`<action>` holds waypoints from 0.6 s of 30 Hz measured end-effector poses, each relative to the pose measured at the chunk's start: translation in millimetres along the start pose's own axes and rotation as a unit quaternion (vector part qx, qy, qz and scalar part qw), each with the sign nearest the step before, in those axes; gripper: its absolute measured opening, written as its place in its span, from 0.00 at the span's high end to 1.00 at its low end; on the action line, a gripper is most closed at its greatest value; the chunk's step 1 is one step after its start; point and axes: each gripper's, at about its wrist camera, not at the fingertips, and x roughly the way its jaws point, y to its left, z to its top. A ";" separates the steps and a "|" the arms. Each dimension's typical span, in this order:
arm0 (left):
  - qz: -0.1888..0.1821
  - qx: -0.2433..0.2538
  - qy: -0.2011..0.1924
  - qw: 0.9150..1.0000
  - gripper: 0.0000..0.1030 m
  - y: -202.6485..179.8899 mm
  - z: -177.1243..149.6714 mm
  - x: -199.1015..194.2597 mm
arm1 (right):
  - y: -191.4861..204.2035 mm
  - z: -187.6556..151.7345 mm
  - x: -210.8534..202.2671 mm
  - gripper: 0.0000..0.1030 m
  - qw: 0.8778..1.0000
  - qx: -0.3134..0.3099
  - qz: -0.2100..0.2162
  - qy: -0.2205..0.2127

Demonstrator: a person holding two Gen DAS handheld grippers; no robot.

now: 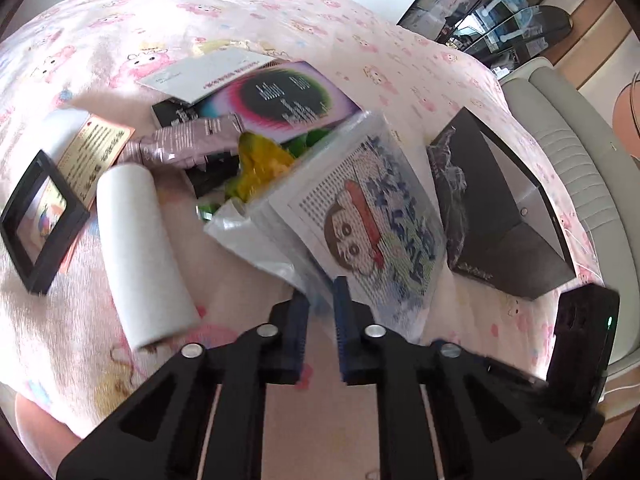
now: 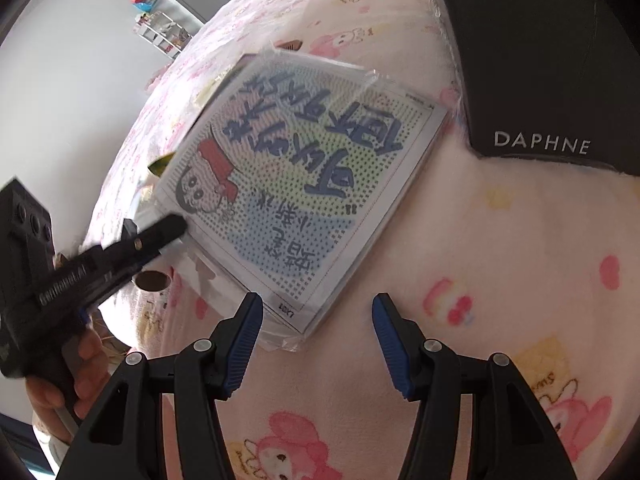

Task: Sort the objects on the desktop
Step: 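Lift the painting kit with the right gripper and carry it toward the black shoebox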

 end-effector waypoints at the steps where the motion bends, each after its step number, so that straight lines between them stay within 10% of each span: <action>1: -0.001 0.000 0.003 1.000 0.94 1.0 -4.2 -1.5 | -0.8 0.4 -4.0 0.48 1.000 0.001 0.001 -0.005; 8: -0.015 -0.006 0.025 1.000 0.95 -1.7 -26.1 -4.5 | -7.3 -5.5 -22.0 0.48 1.000 0.014 0.004 -0.020; 10: -0.025 -0.017 0.027 0.999 0.79 1.8 -23.4 -3.0 | -5.4 -8.4 -19.9 0.48 1.000 0.017 0.005 -0.016; 12: -0.038 -0.026 0.022 0.999 0.27 4.1 -18.4 -0.3 | -5.4 -10.7 -18.8 0.48 1.000 0.020 0.008 -0.013; 18: -0.048 -0.049 0.010 0.998 0.60 4.9 -8.5 18.9 | -10.3 -11.3 -10.1 0.47 0.999 0.034 0.001 -0.007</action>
